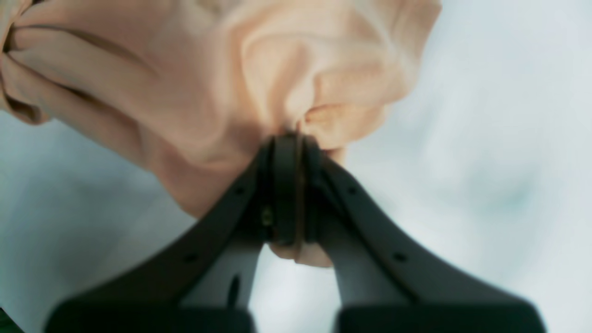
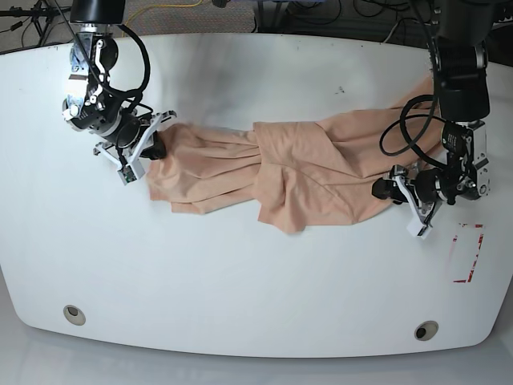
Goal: Fold the T-shirt properly
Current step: 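Lift the T-shirt with both grippers and stretch it between them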
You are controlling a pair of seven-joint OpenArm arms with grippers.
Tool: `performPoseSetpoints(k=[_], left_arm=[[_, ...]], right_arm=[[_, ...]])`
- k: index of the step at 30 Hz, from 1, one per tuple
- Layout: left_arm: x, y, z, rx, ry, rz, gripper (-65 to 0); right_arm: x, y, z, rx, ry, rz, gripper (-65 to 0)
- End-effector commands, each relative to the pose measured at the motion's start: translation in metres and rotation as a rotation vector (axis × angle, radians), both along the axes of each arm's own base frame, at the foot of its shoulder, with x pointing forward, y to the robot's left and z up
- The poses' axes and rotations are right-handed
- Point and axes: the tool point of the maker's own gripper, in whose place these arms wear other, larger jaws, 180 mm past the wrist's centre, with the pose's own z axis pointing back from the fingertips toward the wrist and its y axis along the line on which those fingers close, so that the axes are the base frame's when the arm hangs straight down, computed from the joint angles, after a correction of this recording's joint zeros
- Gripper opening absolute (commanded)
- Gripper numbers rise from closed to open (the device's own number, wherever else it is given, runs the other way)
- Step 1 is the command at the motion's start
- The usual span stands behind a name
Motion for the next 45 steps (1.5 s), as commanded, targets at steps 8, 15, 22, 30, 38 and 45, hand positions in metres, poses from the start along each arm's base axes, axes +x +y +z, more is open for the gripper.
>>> performPoseSetpoints(k=[8,15,22,30,38,45], left_arm=[[-0.01,0.011,-0.009,0.047,0.034,0.002,-60.0],[-0.005,0.014,-0.005,0.041,0.012,0.029,-65.0],[0.009,0.022,0.024,0.051,-0.08,0.062,-65.0],[0.015,0.052,0.075,0.108,-0.198,0.12,-65.0],[0.01,0.066,0.124,0.204,-0.315,0.126,-65.0],[0.012,0.061,0.167,0.283,-0.429,0.094,-65.0]], right_arm=[[0.013,-0.006,0.016,0.018,-0.063,-0.036,-65.0],[0.014,-0.006,0.016,0.018,-0.065,-0.034,-65.0],[0.017,-0.003,0.028,0.013,-0.099,-0.025,-65.0],[0.018,0.001,0.053,-0.017,-0.169,0.006,-65.0],[0.024,-0.004,0.047,-0.012,-0.157,-0.007,-65.0],[0.047,-0.013,0.069,-0.044,-0.22,0.003,-65.0]])
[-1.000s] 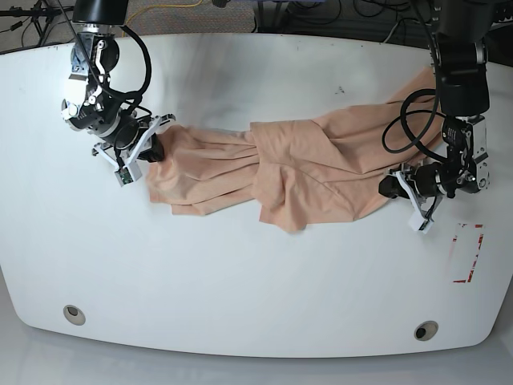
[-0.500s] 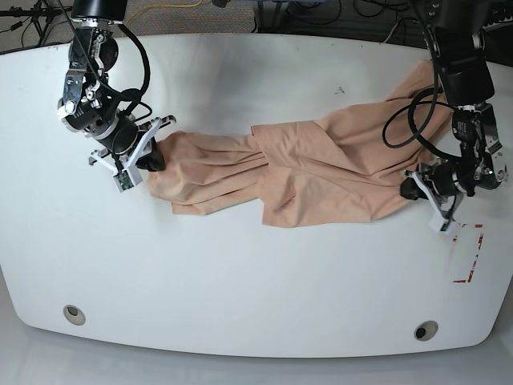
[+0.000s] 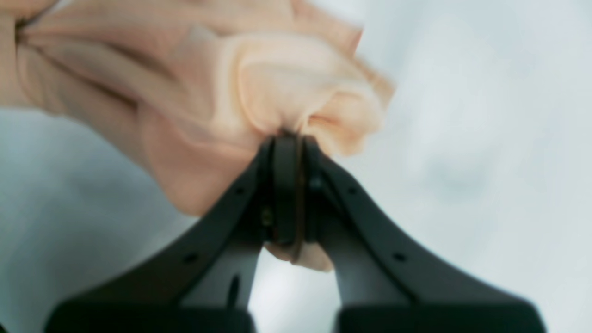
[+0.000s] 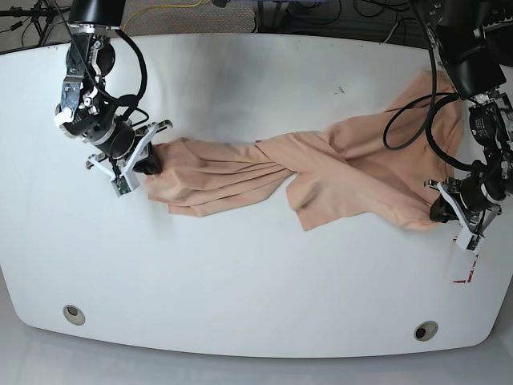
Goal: Fold the T-shirt properly
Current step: 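Lift the T-shirt with both grippers and stretch it between them, then lay the stretched T-shirt flat, dragging both grippers back across the table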
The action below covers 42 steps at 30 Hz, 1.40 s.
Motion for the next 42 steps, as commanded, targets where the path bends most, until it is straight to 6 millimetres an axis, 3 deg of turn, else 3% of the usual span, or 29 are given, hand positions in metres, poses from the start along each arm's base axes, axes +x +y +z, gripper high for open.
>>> performPoseSetpoints(k=[1,5,7,11,19,26,34,42], left_arm=[[0.013,-0.003,0.045,0.029,-0.139,-0.024,-65.0],[0.016,-0.016,0.08,0.04,-0.246,-0.066,-65.0],[0.021,-0.024,0.109,0.049,-0.321,-0.091,-65.0],[0.027,-0.025,0.145,0.09,-0.393,-0.098,-65.0],[0.038,0.004,0.223,0.117,-0.553,-0.005,-64.9],[0.044,0.031,0.28,0.138,-0.662,0.088,-64.7],[0.044,0.043,0.328,0.159,-0.756,0.144,-64.7],[0.055,0.057,0.33,0.112,-0.73,0.174,-64.7]], right_arm=[[0.028,-0.009,0.032,-0.017,-0.108,0.001,-65.0],[0.05,-0.022,0.042,-0.029,-0.129,-0.018,-65.0],[0.068,-0.034,0.053,-0.039,-0.152,-0.034,-65.0],[0.093,-0.049,0.077,-0.058,-0.201,-0.052,-65.0],[0.137,-0.073,0.126,-0.101,-0.269,-0.072,-65.0],[0.174,-0.074,0.198,-0.158,-0.39,-0.04,-65.0],[0.201,-0.083,0.276,-0.219,-0.507,-0.039,-65.0],[0.212,-0.089,0.336,-0.248,-0.59,-0.051,-65.0]])
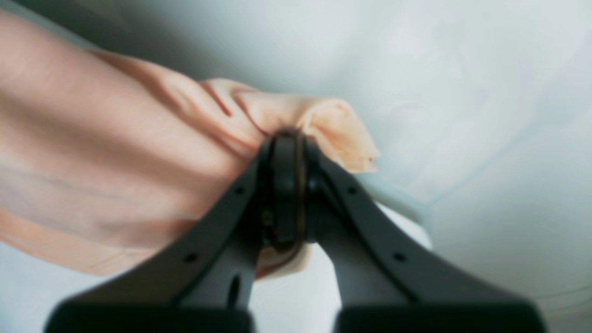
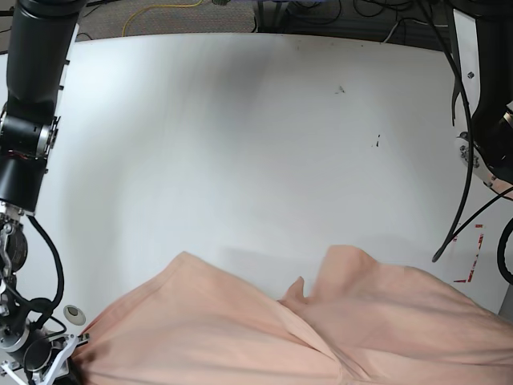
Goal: Fold the T-shirt properly
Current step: 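Lay the stretched T-shirt flat, dragging both grippers back across the table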
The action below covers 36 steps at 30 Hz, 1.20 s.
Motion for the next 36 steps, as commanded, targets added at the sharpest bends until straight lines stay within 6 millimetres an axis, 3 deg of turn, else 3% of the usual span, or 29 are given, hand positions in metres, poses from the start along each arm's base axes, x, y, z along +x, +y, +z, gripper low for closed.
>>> performPoseSetpoints(k=[1,7,12,22,25,28,32,36], left_arm=[[-0.004,0.009,0.019,0.01,-0.047,0.03,-64.7],[-0.004,0.01,0.016,0.006,-0.039,0.03,-64.7],[-0.002,0.008,-0.014,0.009,0.03,0.024,-64.7],[-0.014,0.011,-0.091,0.014,0.192,0.037,-64.7],[-0.023,0.015,-0.118,0.008,0.251,0.05,-64.7],[-0.031,0.018,-0.141,0.006,0.306,0.057,-64.7],[-0.056,0.023,-0.183,0.038,0.403,0.071,-64.7],[-0.078,0.027,-0.216,0.051,0.488,0.083,-64.7]], right_arm=[[0.0,-0.012,0.045,-0.027,-0.089,-0.023,-65.0],[0.0,-0.012,0.049,-0.04,-0.094,-0.022,-65.0],[-0.004,-0.015,0.013,-0.046,-0.013,-0.033,-65.0],[-0.057,-0.022,-0.096,-0.019,0.134,-0.052,-65.0],[-0.078,-0.013,-0.137,0.012,0.199,-0.044,-65.0],[-0.098,-0.01,-0.162,0.038,0.236,-0.046,-65.0],[-0.136,0.0,-0.214,0.072,0.336,-0.034,-65.0],[-0.165,0.007,-0.249,0.113,0.416,-0.038,-65.0]])
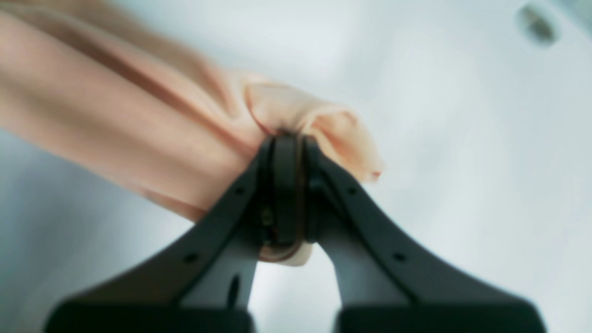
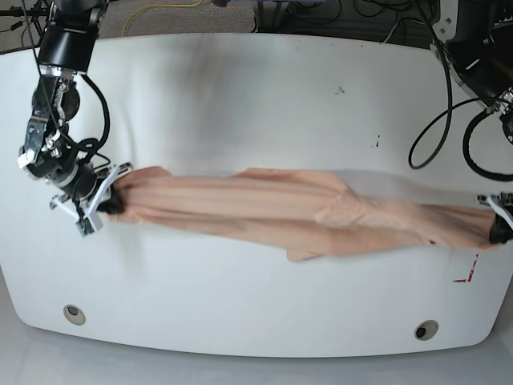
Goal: Fold the T-shirt properly
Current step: 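Lay the stretched T-shirt flat, dragging both grippers back across the table, then hold the flattened T-shirt ends with both grippers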
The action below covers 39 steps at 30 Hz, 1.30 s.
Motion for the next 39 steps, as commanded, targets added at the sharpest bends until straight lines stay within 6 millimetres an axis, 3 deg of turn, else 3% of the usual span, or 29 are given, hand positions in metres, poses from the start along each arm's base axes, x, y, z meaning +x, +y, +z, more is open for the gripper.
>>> performPoseSetpoints(k=[1,7,14,25,39], left_arm=[[-0.012,0.007,-0.002,0.034,0.004,0.012,-64.7],[-0.049,0.017,-0.047,0.028,0.138,0.044,-64.7],[-0.08,0.023,-0.077,0.022,0.219,0.063,-64.7],[-0.107,0.024,-0.101,0.022,0.286,0.058,-64.7],[-0.108,0.024,-0.101,0.022,0.287,0.058,-64.7]], right_arm=[[-0.016,-0.002,-0.007,0.005,0.001,-0.02,-65.0],[-0.056,0.018,-0.044,0.047,0.099,-0.012,-65.0],[-0.09,0.029,-0.073,0.082,0.187,-0.018,-65.0],[-0.121,0.032,-0.095,0.094,0.269,-0.031,-65.0],[-0.131,0.038,-0.102,0.114,0.294,-0.035,-65.0]])
